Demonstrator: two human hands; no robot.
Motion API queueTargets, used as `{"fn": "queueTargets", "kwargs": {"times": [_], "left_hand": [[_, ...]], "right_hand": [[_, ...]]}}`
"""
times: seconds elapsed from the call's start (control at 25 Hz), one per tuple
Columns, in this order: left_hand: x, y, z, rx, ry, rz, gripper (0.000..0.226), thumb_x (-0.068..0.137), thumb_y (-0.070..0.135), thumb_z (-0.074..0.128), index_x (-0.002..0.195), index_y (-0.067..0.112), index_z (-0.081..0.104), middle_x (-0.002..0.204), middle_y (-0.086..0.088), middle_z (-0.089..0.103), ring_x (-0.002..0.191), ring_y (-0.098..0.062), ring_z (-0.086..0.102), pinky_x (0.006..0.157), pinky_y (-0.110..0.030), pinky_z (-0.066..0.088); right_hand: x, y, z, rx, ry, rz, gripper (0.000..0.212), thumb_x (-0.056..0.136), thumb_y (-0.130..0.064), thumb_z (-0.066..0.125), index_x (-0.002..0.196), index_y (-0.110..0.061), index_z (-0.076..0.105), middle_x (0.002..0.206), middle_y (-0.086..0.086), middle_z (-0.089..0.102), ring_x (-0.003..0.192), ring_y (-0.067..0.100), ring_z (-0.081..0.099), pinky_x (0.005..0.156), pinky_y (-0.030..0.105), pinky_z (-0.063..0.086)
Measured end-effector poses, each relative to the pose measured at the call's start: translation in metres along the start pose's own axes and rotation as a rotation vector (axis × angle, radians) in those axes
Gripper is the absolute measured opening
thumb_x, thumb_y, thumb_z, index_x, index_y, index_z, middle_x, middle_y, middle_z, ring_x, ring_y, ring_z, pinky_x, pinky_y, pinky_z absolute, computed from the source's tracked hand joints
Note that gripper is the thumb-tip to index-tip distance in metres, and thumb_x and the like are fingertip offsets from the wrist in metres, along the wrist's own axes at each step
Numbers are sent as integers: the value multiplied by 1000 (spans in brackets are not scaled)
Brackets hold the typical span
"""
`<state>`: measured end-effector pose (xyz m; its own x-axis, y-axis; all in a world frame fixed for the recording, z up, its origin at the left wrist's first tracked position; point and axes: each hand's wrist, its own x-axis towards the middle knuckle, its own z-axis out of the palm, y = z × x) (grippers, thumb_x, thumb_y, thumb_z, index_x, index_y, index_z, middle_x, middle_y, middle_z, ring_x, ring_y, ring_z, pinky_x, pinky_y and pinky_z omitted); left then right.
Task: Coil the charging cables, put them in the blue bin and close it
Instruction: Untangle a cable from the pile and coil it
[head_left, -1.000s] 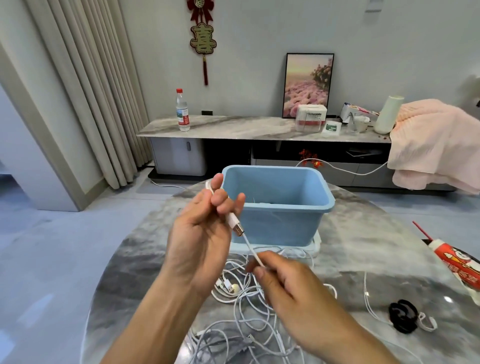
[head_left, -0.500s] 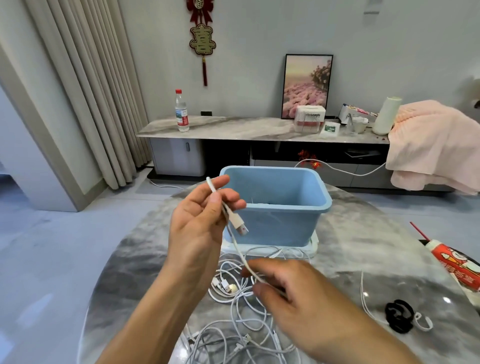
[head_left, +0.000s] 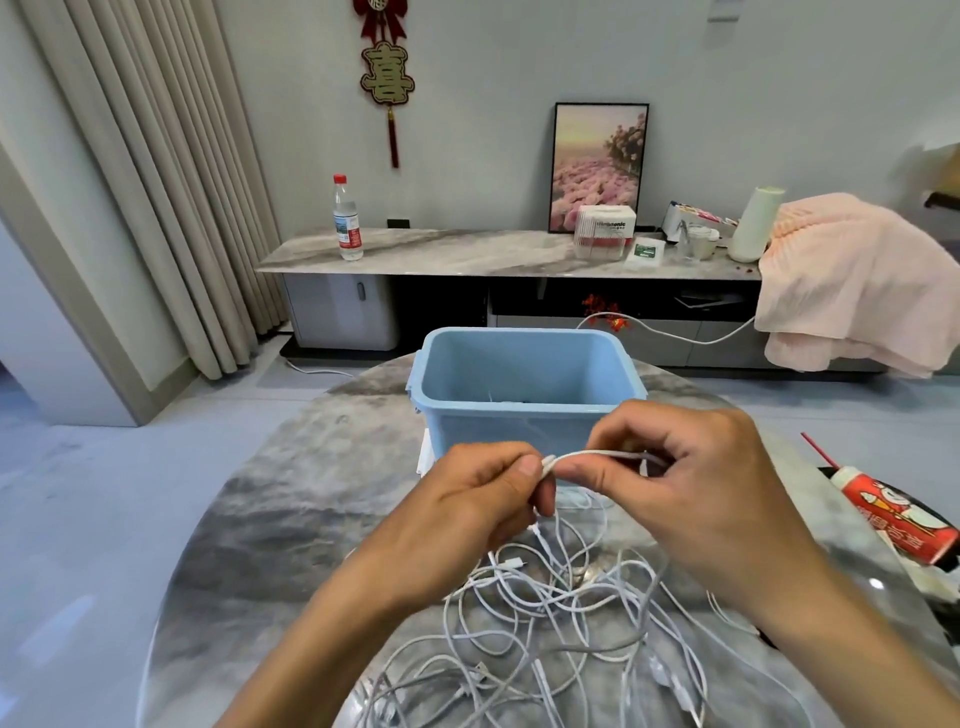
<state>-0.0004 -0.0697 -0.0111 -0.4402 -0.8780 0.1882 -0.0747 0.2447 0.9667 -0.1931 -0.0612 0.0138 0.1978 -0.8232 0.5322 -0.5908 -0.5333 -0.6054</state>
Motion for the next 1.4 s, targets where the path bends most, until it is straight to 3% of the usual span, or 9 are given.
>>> {"fn": "queueTargets", "kwargs": {"times": [0.12, 0.28, 0.4, 0.52, 0.68, 0.76, 0.88, 1.08, 1.4], "left_hand": [[-3, 8, 3, -384, -120, -113, 29, 94, 28, 45, 70, 14, 56, 50, 4, 23, 44, -12, 19, 62, -23, 45], [-6, 11, -6, -1075, -178, 33, 24, 100, 19, 42, 85, 9, 58, 57, 5, 30, 45, -10, 27, 82, -28, 51], [-1, 9, -23, -1283, 147, 125, 24, 103, 13, 36, 96, 6, 57, 68, 3, 44, 56, -10, 45, 99, -30, 49], [4, 3, -23, -704, 463, 194, 14, 96, 13, 45, 103, 6, 55, 67, 1, 52, 60, -13, 51, 87, -31, 55], [-2, -8, -12, 495, 258, 355, 14, 103, 18, 39, 101, 13, 52, 76, 14, 51, 77, -3, 54, 69, -19, 42], [-4, -8, -10, 703, 204, 400, 15, 104, 19, 40, 101, 12, 53, 80, 18, 45, 80, 6, 48, 70, -10, 33], [-2, -1, -5, 721, 134, 412, 21, 103, 23, 39, 87, 14, 49, 75, 13, 43, 71, -2, 43, 64, -24, 32], [-2, 9, 5, -4, -25, 90, 31, 95, 29, 46, 67, 19, 57, 49, 13, 36, 46, -5, 32, 49, -17, 28], [-3, 8, 0, -1126, -158, 28, 28, 99, 18, 38, 84, 8, 59, 53, 4, 30, 43, -10, 27, 75, -26, 49]], "right_hand": [[3, 16, 11, 415, -52, 179, 62, 59, -67, 79, 60, -10, 56, 47, -2, 36, 43, 9, 28, 42, 21, 24], [-17, 25, 50, 895, -160, 450, 51, 64, -68, 77, 68, -19, 64, 46, 0, 38, 35, 9, 26, 37, 14, 23], [-35, 7, 79, 958, -333, 532, 27, 93, -44, 60, 84, -19, 68, 50, 2, 36, 39, 9, 24, 38, 15, 21], [-37, -10, 84, 623, -393, 370, 16, 102, -29, 50, 97, -30, 65, 51, -7, 43, 46, 7, 36, 47, 23, 32], [-26, -19, 54, 284, -393, 345, 12, 96, -29, 56, 91, -27, 67, 55, -8, 58, 47, 2, 48, 53, 31, 43], [-18, -22, 31, 238, -328, 368, 12, 90, -27, 65, 80, -24, 70, 53, -4, 64, 43, 2, 51, 53, 28, 42], [-10, -22, 3, 7, -93, 166, 14, 76, -36, 79, 68, -26, 72, 55, -13, 64, 49, 5, 58, 52, 23, 41], [-4, 3, -4, 171, -54, -34, 36, 69, -51, 80, 64, -20, 65, 50, -3, 53, 45, 12, 42, 42, 26, 35], [-9, 18, 48, 882, -151, 344, 39, 75, -59, 71, 71, -20, 65, 50, 2, 34, 37, 8, 27, 38, 14, 24]]}}
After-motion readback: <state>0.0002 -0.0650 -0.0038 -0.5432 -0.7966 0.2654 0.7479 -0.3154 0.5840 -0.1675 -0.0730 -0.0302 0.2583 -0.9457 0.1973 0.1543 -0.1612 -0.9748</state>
